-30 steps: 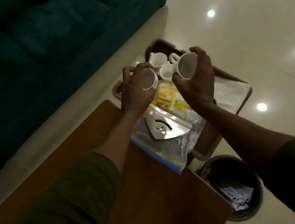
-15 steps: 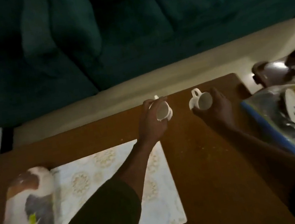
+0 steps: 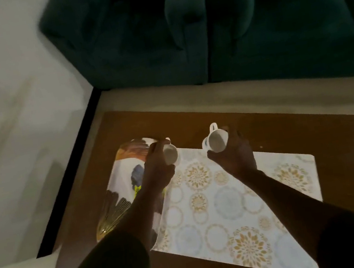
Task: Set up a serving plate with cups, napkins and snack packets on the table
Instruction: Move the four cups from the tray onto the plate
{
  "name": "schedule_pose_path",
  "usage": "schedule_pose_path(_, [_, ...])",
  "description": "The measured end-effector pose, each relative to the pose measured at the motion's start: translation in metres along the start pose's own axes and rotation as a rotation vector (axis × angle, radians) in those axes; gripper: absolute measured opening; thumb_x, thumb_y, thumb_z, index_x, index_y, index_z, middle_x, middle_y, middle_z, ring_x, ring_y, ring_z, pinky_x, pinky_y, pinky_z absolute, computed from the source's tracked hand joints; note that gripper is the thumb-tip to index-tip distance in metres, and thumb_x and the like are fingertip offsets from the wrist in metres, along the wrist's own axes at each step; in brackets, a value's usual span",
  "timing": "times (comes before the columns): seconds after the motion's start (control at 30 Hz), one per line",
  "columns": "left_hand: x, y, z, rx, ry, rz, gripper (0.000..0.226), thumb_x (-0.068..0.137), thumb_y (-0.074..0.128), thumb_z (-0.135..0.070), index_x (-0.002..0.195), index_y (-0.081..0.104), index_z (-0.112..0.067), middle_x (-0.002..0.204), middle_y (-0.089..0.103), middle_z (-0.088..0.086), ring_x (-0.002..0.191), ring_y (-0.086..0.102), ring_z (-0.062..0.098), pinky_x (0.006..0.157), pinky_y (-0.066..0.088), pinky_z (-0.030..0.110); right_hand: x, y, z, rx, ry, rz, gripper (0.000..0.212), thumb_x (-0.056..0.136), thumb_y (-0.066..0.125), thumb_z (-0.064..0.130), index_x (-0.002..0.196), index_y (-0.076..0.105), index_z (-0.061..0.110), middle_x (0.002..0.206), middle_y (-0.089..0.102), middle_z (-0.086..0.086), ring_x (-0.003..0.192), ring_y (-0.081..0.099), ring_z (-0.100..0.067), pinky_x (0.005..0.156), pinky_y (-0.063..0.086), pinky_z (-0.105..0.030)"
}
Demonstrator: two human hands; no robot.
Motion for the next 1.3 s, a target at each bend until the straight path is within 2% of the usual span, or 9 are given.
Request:
schedule_pose_path(0.07, [0.005,-0.024,0.029,0.025,-0.009,-0.004,0.068,0.065,0.068,0.011,0.127,0.056,-0.014,0.136,0.053,0.010,0.124,0.052,0.028,0.094,0.041,0.026,0.001,0.033,0.023,0.005,-0.003,0.024,0.078,0.064,0.086,0.033,0.129,0.048,0.012,0.124,0.059,-0.008,0.106,0.060,-0.025,0.077,0.052,-0.034])
schedule_pose_path(0.17, [0.016,-0.054,0.064,0.022,0.038,-0.020,0.069,0.061,0.064,0.016,0.125,0.060,-0.009,0.139,0.050,0.012,0.132,0.047,0.028,0.106,0.041,0.031,0.002,0.078,0.048,0.009,-0.012,0.043,0.078,0.062,0.087,0.038,0.124,0.048,0.012,0.122,0.058,-0.008,0.103,0.060,-0.024,0.072,0.051,-0.032])
schedule_pose_path(0.37, [0.039,-0.082,0.113,0.073,0.002,0.031,0.079,0.068,0.075,0.005,0.139,0.048,-0.014,0.132,0.057,0.013,0.116,0.057,0.031,0.088,0.041,0.026,0.004,0.150,0.075,-0.017,0.011,0.066,0.079,0.059,0.085,0.047,0.118,0.045,0.013,0.116,0.056,-0.007,0.098,0.062,-0.025,0.065,0.043,-0.027])
schedule_pose_path(0.53, [0.055,-0.086,0.126,0.016,-0.004,0.094,0.089,0.070,0.079,0.001,0.147,0.036,-0.015,0.135,0.058,0.010,0.121,0.057,0.027,0.101,0.047,0.041,0.008,0.183,0.087,-0.057,0.000,0.074,0.083,0.060,0.083,0.053,0.122,0.043,0.014,0.114,0.056,-0.005,0.092,0.056,-0.014,0.065,0.044,-0.026])
schedule_pose_path(0.67, [0.064,-0.090,0.128,0.037,0.044,0.097,0.084,0.073,0.078,0.000,0.145,0.037,-0.014,0.128,0.063,0.011,0.114,0.061,0.029,0.096,0.049,0.040,0.012,0.196,0.089,-0.068,0.003,0.098,0.081,0.060,0.083,0.051,0.120,0.041,0.016,0.114,0.053,-0.003,0.095,0.059,-0.017,0.069,0.050,-0.030])
schedule_pose_path(0.87, [0.067,-0.085,0.128,0.023,0.073,0.116,0.081,0.075,0.074,0.001,0.146,0.037,-0.012,0.132,0.060,0.012,0.115,0.060,0.030,0.096,0.049,0.043,0.016,0.203,0.084,-0.044,0.015,0.123,0.082,0.060,0.084,0.050,0.121,0.041,0.015,0.114,0.052,-0.004,0.092,0.052,-0.012,0.069,0.048,-0.028])
schedule_pose_path(1.03, [0.067,-0.083,0.129,0.048,0.088,0.130,0.079,0.077,0.075,-0.003,0.145,0.037,-0.012,0.133,0.058,0.012,0.115,0.059,0.030,0.094,0.050,0.044,0.018,0.207,0.084,-0.030,0.021,0.143,0.086,0.061,0.084,0.050,0.124,0.040,0.014,0.119,0.051,-0.005,0.102,0.058,-0.019,0.075,0.052,-0.032])
schedule_pose_path(1.17, [0.065,-0.081,0.131,0.023,0.065,0.131,0.088,0.076,0.078,-0.008,0.150,0.031,-0.014,0.138,0.055,0.013,0.121,0.056,0.029,0.098,0.049,0.042,0.016,0.206,0.086,-0.016,-0.003,0.141,0.089,0.059,0.085,0.052,0.126,0.039,0.016,0.122,0.049,-0.005,0.105,0.056,-0.018,0.075,0.052,-0.030])
schedule_pose_path(1.3, [0.063,-0.083,0.133,0.081,0.083,0.158,0.099,0.075,0.077,-0.004,0.153,0.020,-0.021,0.150,0.039,0.007,0.128,0.050,0.028,0.098,0.049,0.041,0.013,0.198,0.085,-0.024,-0.018,0.149,0.096,0.057,0.082,0.062,0.129,0.036,0.019,0.125,0.048,-0.005,0.108,0.055,-0.016,0.079,0.055,-0.034])
Point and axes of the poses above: each hand's wrist, its own x-axis towards the middle knuckle, its own y-axis out of the palm, z = x × y, the point moved 2 cm from there along x, towards the middle knuckle
